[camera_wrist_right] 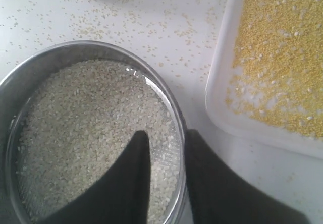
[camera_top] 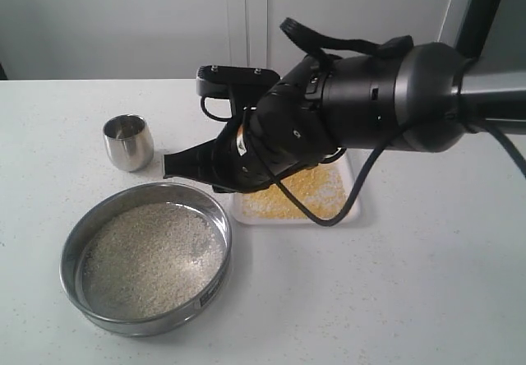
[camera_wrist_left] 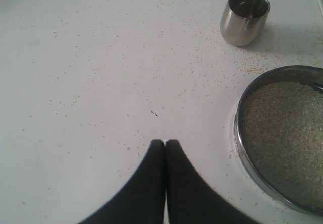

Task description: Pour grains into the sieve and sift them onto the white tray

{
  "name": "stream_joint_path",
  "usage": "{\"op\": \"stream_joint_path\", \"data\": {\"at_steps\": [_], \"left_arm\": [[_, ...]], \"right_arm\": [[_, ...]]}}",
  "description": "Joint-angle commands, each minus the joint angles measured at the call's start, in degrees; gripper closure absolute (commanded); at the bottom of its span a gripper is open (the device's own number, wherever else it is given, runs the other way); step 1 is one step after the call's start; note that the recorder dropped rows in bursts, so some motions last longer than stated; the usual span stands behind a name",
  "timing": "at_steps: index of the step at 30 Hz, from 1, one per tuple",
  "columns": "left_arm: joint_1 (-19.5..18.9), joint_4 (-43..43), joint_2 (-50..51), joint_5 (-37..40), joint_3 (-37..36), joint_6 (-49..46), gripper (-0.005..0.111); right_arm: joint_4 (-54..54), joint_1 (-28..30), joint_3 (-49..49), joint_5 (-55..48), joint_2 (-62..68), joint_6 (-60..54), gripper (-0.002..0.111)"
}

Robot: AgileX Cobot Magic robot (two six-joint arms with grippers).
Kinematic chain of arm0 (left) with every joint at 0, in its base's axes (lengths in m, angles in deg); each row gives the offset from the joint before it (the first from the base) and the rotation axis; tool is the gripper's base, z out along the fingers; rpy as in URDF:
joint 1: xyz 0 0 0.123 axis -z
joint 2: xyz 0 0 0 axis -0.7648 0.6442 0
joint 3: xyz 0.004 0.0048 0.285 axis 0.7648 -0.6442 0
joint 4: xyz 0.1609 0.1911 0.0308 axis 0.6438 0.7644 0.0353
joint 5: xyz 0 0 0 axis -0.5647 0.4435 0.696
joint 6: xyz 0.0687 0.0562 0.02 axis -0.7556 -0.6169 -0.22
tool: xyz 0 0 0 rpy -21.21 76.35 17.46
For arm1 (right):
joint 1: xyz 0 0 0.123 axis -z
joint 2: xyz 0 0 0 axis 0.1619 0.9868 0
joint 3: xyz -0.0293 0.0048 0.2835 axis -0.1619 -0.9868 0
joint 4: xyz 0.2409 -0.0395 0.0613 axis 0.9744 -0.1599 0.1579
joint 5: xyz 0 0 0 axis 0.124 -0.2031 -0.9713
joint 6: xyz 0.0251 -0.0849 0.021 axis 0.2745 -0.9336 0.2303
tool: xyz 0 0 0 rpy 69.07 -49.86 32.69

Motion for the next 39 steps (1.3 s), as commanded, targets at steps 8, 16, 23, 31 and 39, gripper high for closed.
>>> {"op": "stream_joint_path", "data": {"at_steps": [8, 16, 23, 31, 39], "left_arm": [[-0.01, -0.18, -0.34, 0.32, -0.19, -0.17, 0.107], [-0.01, -0.18, -0.34, 0.32, -0.19, -0.17, 0.107], [-0.01, -0.18, -0.34, 0.32, -0.19, -0.17, 0.107], [-0.01, -0.18, -0.34, 0.32, -0.19, -0.17, 0.107], [-0.01, -0.18, -0.34, 0.32, -0.19, -0.17, 0.107]], "right_arm": [[-0.09, -0.24, -0.05, -2.72, -3.13, -2.36, 0.108], [-0.06, 1.69, -0.05, -8.04, -7.1, -11.11, 0.108], [2.31, 6.79, -0.05, -16.87, -12.7, -28.73, 0.108], [12.79, 18.41, -0.05, -24.82, -15.34, -35.66, 0.108], [13.18, 27.05, -0.18, -28.82, -19.42, -34.06, 0.108]]}}
